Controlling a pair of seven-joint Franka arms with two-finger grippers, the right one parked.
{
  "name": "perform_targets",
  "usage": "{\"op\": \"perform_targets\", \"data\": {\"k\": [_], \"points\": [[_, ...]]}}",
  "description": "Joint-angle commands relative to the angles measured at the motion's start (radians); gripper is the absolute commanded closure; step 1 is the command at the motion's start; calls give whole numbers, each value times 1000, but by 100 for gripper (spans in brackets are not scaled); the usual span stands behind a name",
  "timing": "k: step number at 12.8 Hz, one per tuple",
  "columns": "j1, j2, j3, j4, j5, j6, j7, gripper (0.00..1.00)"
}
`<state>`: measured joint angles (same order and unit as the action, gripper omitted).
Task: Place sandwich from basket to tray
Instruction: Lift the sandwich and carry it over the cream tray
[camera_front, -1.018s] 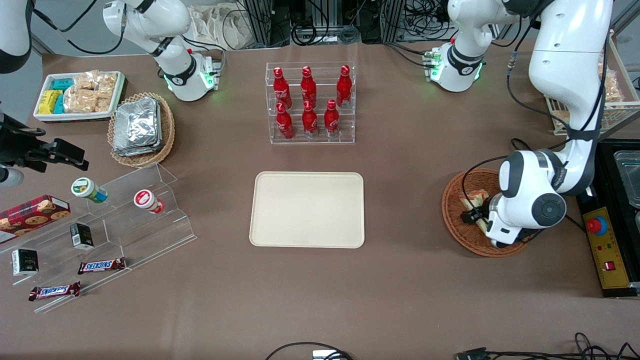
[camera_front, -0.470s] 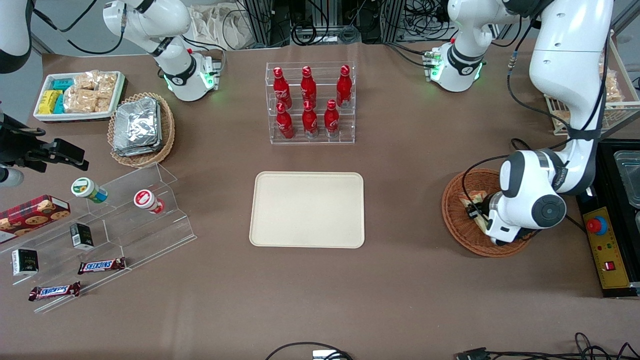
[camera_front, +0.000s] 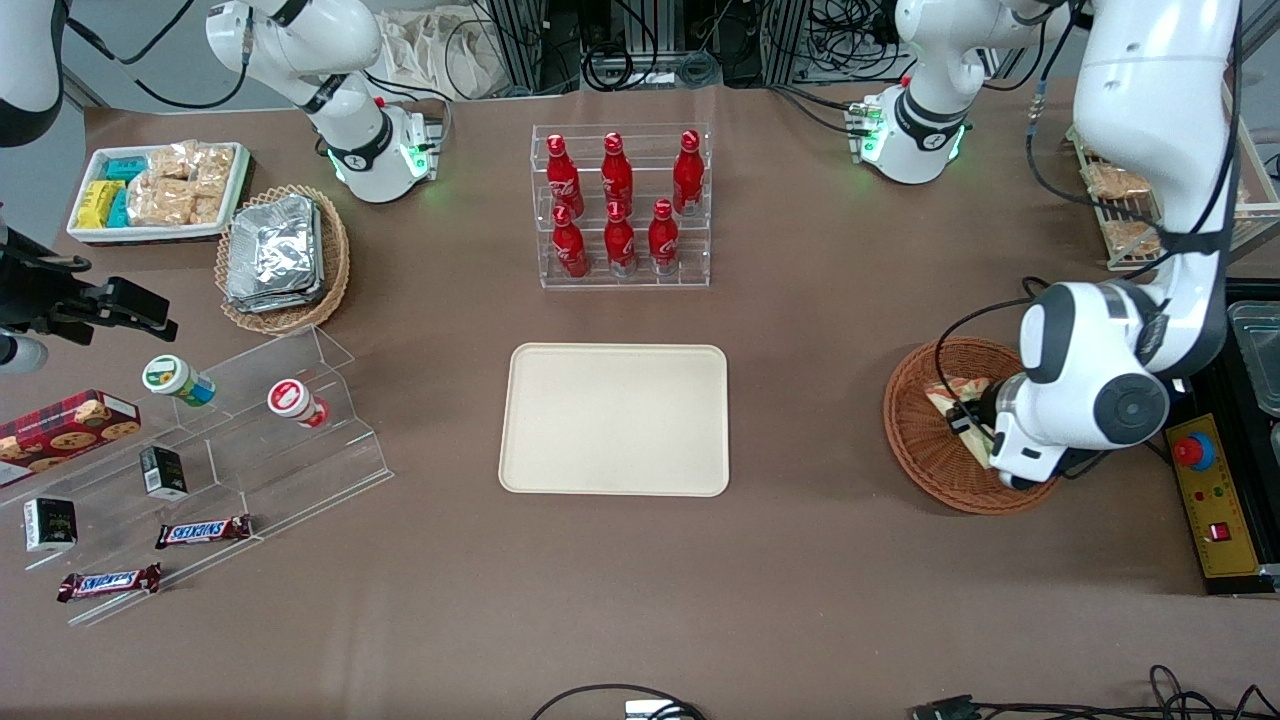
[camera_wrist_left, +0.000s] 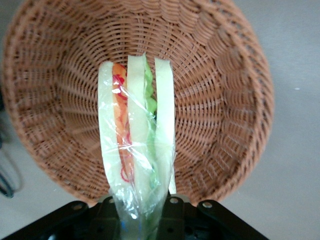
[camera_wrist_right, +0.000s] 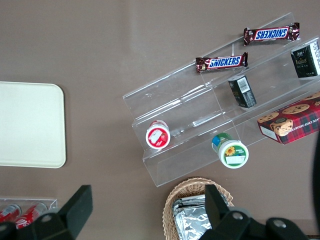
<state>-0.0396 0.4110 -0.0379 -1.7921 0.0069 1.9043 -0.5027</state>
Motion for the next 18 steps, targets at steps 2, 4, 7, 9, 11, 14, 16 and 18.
{"op": "perform_targets", "data": {"k": [2, 4, 7, 9, 11, 14, 16, 18], "points": [[-8, -40, -68, 141, -5, -166, 3, 78], [-8, -41, -152, 175, -4, -185, -8, 79], [-11, -31, -279, 197, 10, -168, 9, 79], [-63, 9, -316, 242, 39, -166, 9, 79], [-141, 54, -316, 281, 65, -166, 9, 79], [-235, 132, -315, 342, 110, -143, 7, 78], [-265, 166, -316, 349, 110, -99, 7, 78], [-298, 192, -315, 347, 110, -71, -10, 78]]}}
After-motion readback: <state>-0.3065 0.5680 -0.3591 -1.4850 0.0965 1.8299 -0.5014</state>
